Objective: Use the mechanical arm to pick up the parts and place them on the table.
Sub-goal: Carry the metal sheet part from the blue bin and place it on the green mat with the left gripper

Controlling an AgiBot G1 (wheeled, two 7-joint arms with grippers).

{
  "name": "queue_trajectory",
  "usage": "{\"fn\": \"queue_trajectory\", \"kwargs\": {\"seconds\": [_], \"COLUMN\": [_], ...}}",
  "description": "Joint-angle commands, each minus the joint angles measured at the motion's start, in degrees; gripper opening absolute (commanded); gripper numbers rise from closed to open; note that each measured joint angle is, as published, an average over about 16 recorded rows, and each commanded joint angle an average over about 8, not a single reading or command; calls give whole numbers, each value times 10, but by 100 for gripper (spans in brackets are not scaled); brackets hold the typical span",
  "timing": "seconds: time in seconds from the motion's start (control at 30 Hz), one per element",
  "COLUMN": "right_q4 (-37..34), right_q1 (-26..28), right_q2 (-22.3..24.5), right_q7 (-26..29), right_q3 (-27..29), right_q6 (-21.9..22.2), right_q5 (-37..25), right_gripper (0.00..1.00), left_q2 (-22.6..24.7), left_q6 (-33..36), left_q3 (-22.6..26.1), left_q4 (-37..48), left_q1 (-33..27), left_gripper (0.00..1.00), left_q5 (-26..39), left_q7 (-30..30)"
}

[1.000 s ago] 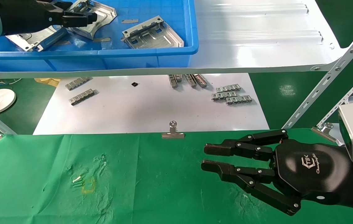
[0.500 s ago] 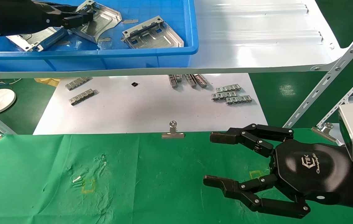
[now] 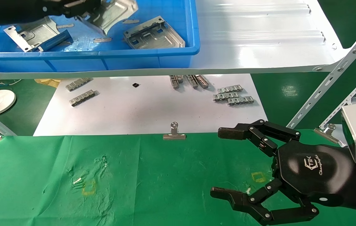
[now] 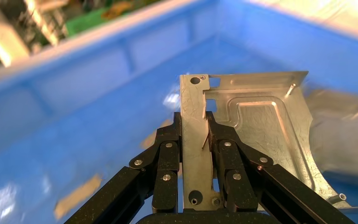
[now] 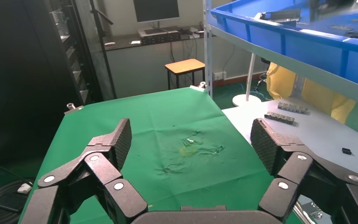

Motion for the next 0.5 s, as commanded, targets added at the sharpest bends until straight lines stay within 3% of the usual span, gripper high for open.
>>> {"fn": "queue_trajectory", "kwargs": {"seconds": [0.03,0.33,0.5], "right_q4": [0,0,0], "right_q1": [0,0,0], "right_q2": [0,0,0], "right_q7": [0,0,0], "right_q3": [0,0,0], "right_q6": [0,0,0], "right_q5": [0,0,0], "right_gripper": [100,100,100], "left_q2": [-5,-31,-46], "left_q6": [18,187,237], "left_q3": [-9,-15,-3], "left_q4": [-6,-35,-58], "left_q1": [-1,-2,3], "left_gripper": [0,0,0], "left_q5": [-13,-28,-25], "left_q7": [12,87,128]}}
